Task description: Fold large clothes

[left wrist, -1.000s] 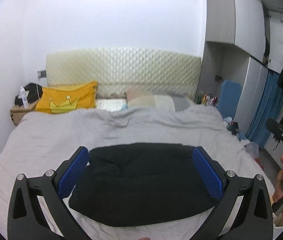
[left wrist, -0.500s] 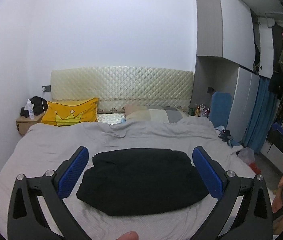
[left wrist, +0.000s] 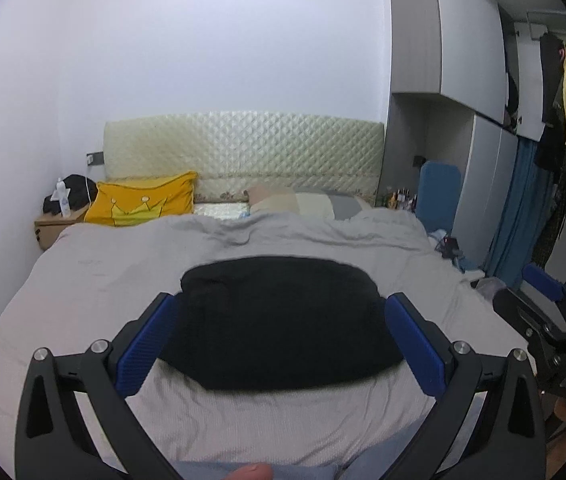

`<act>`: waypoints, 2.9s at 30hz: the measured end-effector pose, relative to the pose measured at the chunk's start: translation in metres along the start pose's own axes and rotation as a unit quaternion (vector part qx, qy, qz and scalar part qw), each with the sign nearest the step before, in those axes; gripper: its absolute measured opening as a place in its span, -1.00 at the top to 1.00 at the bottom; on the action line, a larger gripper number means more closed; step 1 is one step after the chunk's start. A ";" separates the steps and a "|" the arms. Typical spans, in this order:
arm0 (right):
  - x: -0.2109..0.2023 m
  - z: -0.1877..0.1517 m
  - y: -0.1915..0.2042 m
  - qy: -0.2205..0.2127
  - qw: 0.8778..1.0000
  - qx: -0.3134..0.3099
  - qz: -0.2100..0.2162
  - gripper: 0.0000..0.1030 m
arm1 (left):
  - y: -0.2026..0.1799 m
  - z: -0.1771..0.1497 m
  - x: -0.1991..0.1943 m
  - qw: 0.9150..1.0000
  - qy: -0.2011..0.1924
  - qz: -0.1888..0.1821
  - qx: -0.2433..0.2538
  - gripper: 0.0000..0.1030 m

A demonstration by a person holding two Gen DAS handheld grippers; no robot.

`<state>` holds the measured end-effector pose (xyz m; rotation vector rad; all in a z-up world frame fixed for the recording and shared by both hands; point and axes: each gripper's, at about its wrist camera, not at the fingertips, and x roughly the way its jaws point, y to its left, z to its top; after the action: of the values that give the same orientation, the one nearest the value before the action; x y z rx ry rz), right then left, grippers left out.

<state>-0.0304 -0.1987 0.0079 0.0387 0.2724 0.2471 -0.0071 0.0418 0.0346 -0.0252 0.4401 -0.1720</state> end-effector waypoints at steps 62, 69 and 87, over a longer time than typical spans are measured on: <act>0.022 -0.073 -0.011 0.080 0.996 0.038 -0.027 -1.00 | 0.020 -0.066 0.043 0.993 0.102 0.019 -0.051 -1.00; 0.023 -0.074 -0.010 0.082 0.995 0.040 -0.027 -1.00 | 0.018 -0.066 0.044 0.993 0.102 0.017 -0.051 -1.00; 0.023 -0.073 -0.011 0.082 0.995 0.041 -0.026 -1.00 | 0.018 -0.064 0.044 0.993 0.101 0.014 -0.050 -1.00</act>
<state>-0.0257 -0.2034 -0.0695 0.0930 0.4465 0.1873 0.0071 0.0524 -0.0432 -0.1012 0.6514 -0.1252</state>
